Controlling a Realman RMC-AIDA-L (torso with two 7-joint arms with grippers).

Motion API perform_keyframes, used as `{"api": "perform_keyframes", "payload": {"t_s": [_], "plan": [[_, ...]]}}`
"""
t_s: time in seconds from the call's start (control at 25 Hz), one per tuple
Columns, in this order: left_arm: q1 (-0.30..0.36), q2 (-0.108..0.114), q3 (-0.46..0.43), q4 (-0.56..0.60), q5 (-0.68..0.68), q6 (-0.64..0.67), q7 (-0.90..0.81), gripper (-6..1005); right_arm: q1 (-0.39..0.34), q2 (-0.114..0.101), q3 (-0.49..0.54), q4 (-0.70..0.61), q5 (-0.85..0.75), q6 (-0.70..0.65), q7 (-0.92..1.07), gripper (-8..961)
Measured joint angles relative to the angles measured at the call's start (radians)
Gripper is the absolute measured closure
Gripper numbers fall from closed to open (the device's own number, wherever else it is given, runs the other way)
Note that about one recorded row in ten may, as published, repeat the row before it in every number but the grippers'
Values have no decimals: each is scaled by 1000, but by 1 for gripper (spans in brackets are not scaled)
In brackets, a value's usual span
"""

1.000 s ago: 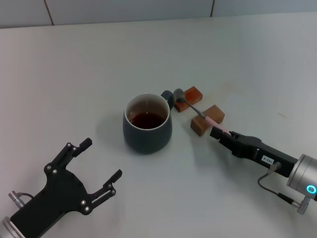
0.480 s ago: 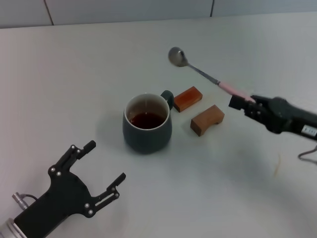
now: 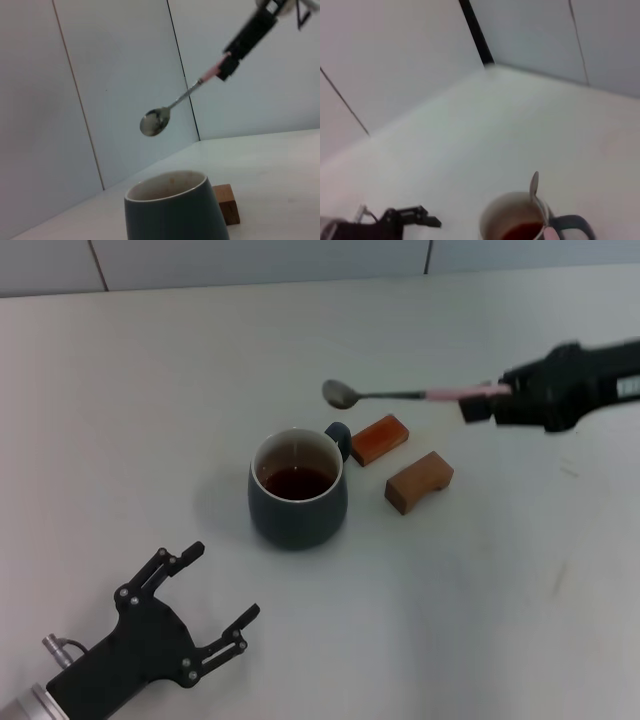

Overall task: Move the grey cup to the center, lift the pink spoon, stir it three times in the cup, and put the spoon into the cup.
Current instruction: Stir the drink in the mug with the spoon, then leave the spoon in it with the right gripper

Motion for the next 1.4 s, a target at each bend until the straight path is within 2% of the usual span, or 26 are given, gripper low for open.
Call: {"api": "perform_keyframes", "payload": {"t_s": [0.08,0.12,0.16,0.32,0.48,0.52,0.56,0.72,0.76,0.88,0.92,1.08,1.4], "plan": [[-2,0,0,-5,0,-3,0,142,58,-17,-5,-77,-46,-54,83,829],[-2,0,-1,-8,0,-4,0,142,113,-36,-11,-122,-81,-103,148,829],[-2,0,-1,-9,0,-4,1,142,113,-36,-11,-122,-81,-103,148,829],[-3,0,-1,-9,0,-5,2,142,233,-65,-18,-142,-141,-207,255,829],[-6,0,-5,-9,-1,-2,2,142,336,-78,-47,-139,-219,-288,333,829],[-8,0,-6,-9,-2,0,2,142,385,-81,-54,-127,-266,-323,356,829],[-10,1,-6,-9,-3,0,2,142,385,-81,-54,-127,-266,-323,356,829],[-15,1,-6,-9,-3,-4,-2,142,483,-79,-86,-37,-349,-346,370,829],[-16,1,-6,-9,-2,-4,-2,142,483,-79,-86,-37,-349,-346,370,829],[-19,2,-5,-9,-1,-4,-3,143,517,-66,-113,8,-405,-321,371,829],[-19,2,-5,-9,-1,-4,-3,143,535,-55,-123,35,-437,-296,372,829],[-19,2,-3,-9,-1,-5,0,143,558,-46,-125,95,-457,-260,373,830],[-16,2,-2,-9,-2,-4,2,143,595,-41,-151,201,-459,-211,365,830]]}}
